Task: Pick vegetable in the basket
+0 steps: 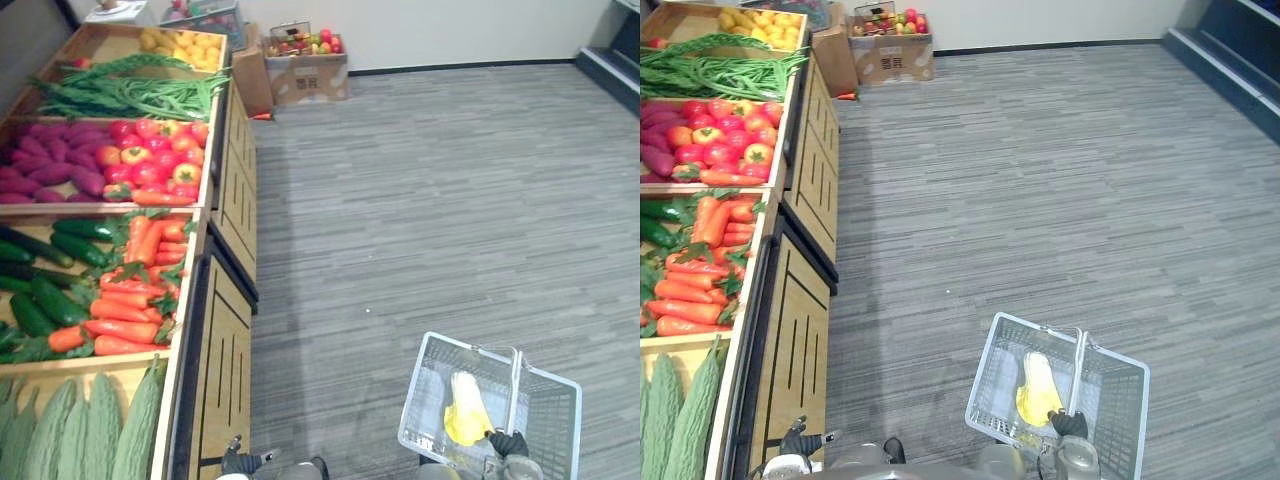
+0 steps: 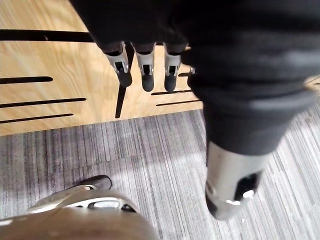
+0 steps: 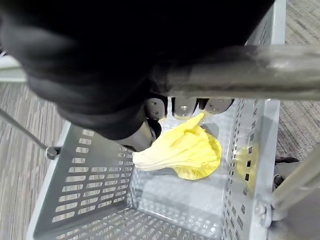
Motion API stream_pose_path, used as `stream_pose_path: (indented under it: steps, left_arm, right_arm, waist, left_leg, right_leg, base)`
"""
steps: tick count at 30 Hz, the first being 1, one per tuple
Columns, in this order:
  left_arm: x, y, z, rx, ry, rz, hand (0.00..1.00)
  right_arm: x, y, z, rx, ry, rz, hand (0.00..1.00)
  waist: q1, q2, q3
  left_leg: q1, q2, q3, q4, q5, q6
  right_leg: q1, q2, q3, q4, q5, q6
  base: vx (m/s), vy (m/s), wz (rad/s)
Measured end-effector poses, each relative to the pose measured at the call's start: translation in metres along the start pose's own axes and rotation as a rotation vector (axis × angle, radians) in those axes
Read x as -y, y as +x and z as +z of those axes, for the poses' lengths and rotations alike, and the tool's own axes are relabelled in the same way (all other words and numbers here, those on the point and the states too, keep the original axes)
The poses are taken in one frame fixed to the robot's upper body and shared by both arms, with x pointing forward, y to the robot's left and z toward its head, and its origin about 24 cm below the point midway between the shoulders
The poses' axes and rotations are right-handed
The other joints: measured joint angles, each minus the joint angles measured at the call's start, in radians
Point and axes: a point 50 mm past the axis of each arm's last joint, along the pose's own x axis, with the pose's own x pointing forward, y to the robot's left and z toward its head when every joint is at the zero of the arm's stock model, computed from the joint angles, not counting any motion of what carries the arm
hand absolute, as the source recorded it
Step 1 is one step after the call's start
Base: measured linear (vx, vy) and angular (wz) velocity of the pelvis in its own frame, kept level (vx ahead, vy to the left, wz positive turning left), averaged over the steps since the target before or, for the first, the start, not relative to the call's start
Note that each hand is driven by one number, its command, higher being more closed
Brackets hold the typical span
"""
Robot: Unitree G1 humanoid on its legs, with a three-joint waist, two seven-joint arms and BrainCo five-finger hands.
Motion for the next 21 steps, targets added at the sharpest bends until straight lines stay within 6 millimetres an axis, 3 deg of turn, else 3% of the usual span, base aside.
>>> stream_pose_path:
  steps: [3,5,7,9,11,15,16,17,18,19,21]
  left_arm:
    - [0.000,0.001,0.002,0.007,0.017,-0.005,0.00]
    - [0.001,0.001,0.004,0.014,0.035,-0.011,0.00]
    - [0.000,0.001,0.005,0.023,0.089,-0.019,0.00]
    - [-0.002,0.003,0.009,0.028,0.108,-0.015,0.00]
    - [0.006,0.007,0.026,0.074,0.113,-0.033,0.00]
    - [0.019,0.012,0.083,0.236,0.121,-0.057,0.00]
    - [0.020,0.012,0.102,0.294,0.114,-0.050,0.00]
    - [0.020,0.011,0.115,0.337,0.108,-0.039,0.00]
    - [0.020,0.011,0.120,0.349,0.105,-0.034,0.00]
    - [0.024,0.010,0.126,0.371,0.097,-0.040,0.00]
    - [0.027,0.007,0.132,0.395,0.080,-0.039,0.00]
  right_arm:
    - [0.002,0.000,-0.001,-0.007,0.027,-0.014,1.00]
    - [0.003,0.001,0.004,0.007,0.064,-0.026,1.00]
    - [0.002,-0.001,0.004,0.020,0.080,-0.031,1.00]
    - [0.004,-0.003,0.003,0.038,0.086,-0.050,1.00]
    - [0.007,-0.004,0.003,0.046,0.084,-0.060,1.00]
    - [0.006,-0.001,0.013,0.070,0.086,-0.060,1.00]
    - [0.006,-0.001,0.012,0.063,0.091,-0.060,1.00]
    - [0.007,-0.001,0.011,0.059,0.105,-0.068,1.00]
    - [0.009,-0.001,0.011,0.059,0.116,-0.076,1.00]
    - [0.016,0.000,0.012,0.059,0.146,-0.104,1.00]
    - [0.021,0.000,0.012,0.056,0.163,-0.121,1.00]
  waist:
    - [0.003,0.001,-0.001]
    - [0.006,-0.002,0.002]
    - [-0.005,-0.010,0.010]
    - [-0.024,-0.015,0.015]
    - [-0.027,-0.013,0.016]
    - [-0.031,0.009,0.031]
    - [-0.036,0.007,0.032]
    - [-0.054,0.013,0.038]
    - [-0.061,0.018,0.037]
    - [-0.074,0.048,0.033]
    - [-0.081,0.063,0.034]
  left_leg:
    - [0.025,0.014,0.028,-0.005,-0.019,0.001]
    - [0.080,0.022,0.079,-0.041,-0.022,0.001]
    - [0.150,0.024,0.100,-0.067,-0.031,0.004]
    - [0.214,0.026,0.124,-0.085,-0.041,0.009]
    - [0.231,0.034,0.127,-0.096,-0.048,0.001]
    - [0.249,0.081,0.126,-0.113,-0.058,-0.046]
    - [0.276,0.090,0.122,-0.129,-0.066,-0.075]
    - [0.311,0.107,0.110,-0.147,-0.076,-0.097]
    - [0.328,0.119,0.092,-0.153,-0.076,-0.097]
    - [0.328,0.146,0.063,-0.127,-0.046,-0.098]
    - [0.309,0.167,0.020,-0.065,0.004,-0.095]
  right_leg:
    - [-0.053,0.018,0.001,0.118,-0.014,-0.029]
    - [-0.161,0.031,-0.015,0.353,-0.006,-0.058]
    - [-0.240,0.018,-0.049,0.549,0.038,-0.093]
    - [-0.297,-0.020,-0.114,0.681,0.008,-0.095]
    - [-0.331,-0.024,-0.172,0.617,-0.008,-0.100]
    - [-0.360,0.006,-0.200,0.263,0.037,-0.044]
    - [-0.354,0.006,-0.193,0.168,0.061,-0.047]
    - [-0.342,0.012,-0.195,0.167,0.127,-0.046]
    - [-0.346,0.021,-0.195,0.214,0.145,-0.040]
    - [-0.399,0.036,-0.198,0.363,0.044,-0.059]
    - [-0.413,0.038,-0.209,0.446,-0.028,-0.080]
  base:
    - [0.03,0.000,-0.42]
    - [0.01,0.022,-0.64]
    - [0.08,0.013,-0.36]
    - [0.15,0.015,-0.15]
    - [0.17,-0.033,0.03]
    - [0.30,-0.148,0.06]
    - [0.49,-0.334,0.22]
    - [0.49,-0.353,0.25]
    - [0.53,-0.388,0.21]
    - [0.39,-0.286,0.03]
    - [0.53,-0.387,0.02]
